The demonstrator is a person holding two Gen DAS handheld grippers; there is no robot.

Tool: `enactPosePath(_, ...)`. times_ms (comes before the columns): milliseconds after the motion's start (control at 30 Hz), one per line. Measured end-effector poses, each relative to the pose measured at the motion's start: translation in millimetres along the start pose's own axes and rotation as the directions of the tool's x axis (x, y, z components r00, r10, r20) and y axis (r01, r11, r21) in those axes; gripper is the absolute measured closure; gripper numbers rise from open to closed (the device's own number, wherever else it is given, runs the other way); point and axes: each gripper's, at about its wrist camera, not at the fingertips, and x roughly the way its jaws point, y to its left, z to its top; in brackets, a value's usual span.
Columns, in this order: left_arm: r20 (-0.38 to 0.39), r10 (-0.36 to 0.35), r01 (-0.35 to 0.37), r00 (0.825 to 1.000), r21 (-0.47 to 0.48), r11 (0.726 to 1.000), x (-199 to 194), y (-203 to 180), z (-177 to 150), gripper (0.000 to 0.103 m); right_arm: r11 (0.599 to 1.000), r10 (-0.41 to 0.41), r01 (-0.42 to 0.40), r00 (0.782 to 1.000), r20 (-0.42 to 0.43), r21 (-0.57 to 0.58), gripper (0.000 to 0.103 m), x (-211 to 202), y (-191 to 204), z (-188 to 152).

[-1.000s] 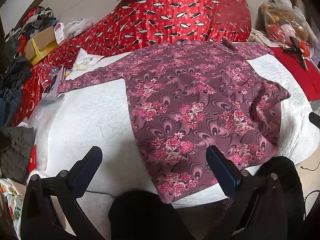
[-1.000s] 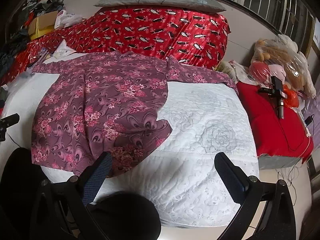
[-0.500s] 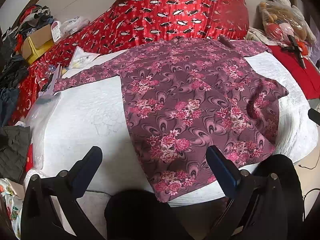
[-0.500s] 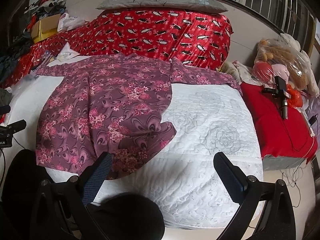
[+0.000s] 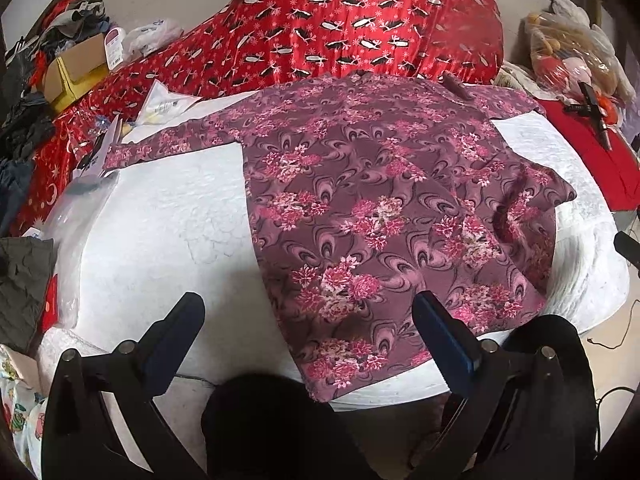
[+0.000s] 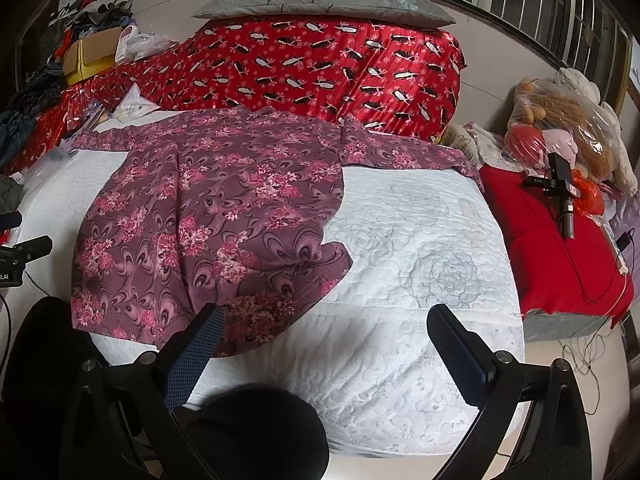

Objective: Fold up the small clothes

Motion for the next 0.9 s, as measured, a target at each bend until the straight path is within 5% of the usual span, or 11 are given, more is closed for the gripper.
enactPosePath(900, -0.012, -0.007, 0.007, 1.000, -0.005, 1.000, 4.4, -0.8, -2.9, 0.000, 1.000, 0.019, -0.019, 1.000, -0.005, -0.025, 0.002, 2.7, 9.1, -2.4)
